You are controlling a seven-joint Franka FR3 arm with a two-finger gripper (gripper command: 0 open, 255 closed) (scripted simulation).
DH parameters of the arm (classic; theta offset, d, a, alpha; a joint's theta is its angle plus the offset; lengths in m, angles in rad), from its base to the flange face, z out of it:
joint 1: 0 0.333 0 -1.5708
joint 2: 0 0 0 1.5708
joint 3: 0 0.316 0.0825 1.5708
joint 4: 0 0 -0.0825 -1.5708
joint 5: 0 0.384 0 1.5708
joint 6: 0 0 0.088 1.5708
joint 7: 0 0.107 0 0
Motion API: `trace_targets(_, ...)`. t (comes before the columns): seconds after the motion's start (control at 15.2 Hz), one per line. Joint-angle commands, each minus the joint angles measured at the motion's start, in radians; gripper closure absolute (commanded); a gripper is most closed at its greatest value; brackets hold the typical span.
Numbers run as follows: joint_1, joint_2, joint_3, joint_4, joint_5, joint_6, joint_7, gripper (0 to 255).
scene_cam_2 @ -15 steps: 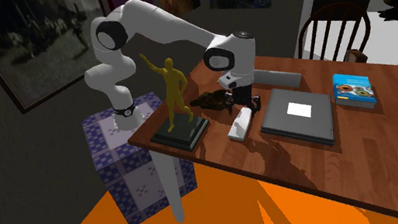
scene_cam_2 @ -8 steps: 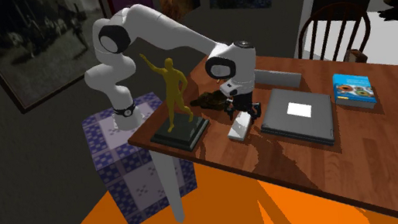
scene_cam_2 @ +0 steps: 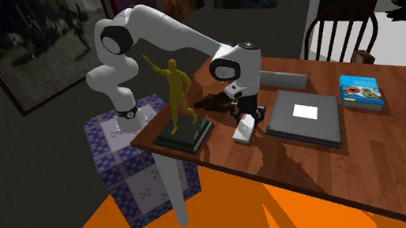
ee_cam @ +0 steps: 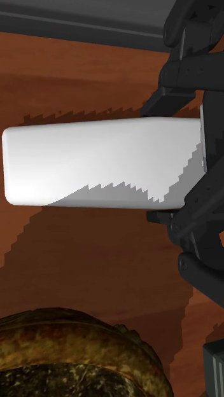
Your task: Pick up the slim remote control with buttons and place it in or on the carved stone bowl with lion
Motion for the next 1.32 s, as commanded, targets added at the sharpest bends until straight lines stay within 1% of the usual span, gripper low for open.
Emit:
trace_targets(0.0, 0.0, 0.0, 0.0, 0.0, 0.0, 0.0, 0.0, 255)
trace_targets(0.46, 0.0, 0.0, 0.0, 0.0, 0.0, 0.0, 0.0, 255)
trace_targets(1.25, -0.011, -0.066, 0.025, 0.069, 0.042, -0.127, -0.027, 255)
